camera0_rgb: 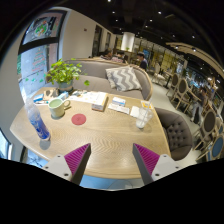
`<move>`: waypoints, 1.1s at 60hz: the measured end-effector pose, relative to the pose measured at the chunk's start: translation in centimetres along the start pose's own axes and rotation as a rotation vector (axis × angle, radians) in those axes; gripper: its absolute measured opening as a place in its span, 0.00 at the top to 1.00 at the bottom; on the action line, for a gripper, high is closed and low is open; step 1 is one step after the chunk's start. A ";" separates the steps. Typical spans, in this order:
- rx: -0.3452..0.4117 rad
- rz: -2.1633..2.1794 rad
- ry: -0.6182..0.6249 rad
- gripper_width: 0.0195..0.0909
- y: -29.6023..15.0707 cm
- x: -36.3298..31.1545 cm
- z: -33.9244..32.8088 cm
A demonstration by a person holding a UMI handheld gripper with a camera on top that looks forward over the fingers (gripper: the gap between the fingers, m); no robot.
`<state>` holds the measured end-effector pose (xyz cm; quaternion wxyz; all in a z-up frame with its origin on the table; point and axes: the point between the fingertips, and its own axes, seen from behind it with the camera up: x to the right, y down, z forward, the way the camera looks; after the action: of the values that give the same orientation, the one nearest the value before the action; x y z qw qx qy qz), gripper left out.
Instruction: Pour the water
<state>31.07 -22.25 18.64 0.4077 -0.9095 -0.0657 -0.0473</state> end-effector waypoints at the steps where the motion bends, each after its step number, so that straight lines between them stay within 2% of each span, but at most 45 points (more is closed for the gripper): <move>1: -0.001 0.003 0.005 0.07 0.8 -1.8 0.1; 3: -0.008 0.010 0.021 0.07 1.6 -6.7 0.4; 13: -0.063 0.051 0.041 0.08 4.6 -14.5 -1.0; 22: -0.068 0.083 0.014 0.07 5.6 -22.1 -2.9; 29: -0.037 0.101 -0.039 0.07 5.0 -28.4 -2.9; 37: 0.034 0.132 -0.094 0.07 2.5 -34.5 -1.0; 53: 0.158 0.205 -0.114 0.07 -3.0 -38.8 7.3; 59: 0.201 0.185 -0.094 0.12 -4.1 -39.0 10.4; 61: 0.211 0.177 -0.090 0.17 -4.3 -39.2 11.0; 66: 0.239 0.154 -0.083 0.39 -4.7 -39.4 12.6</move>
<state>-8.10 -12.88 8.23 0.5124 -0.8580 -0.0179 0.0298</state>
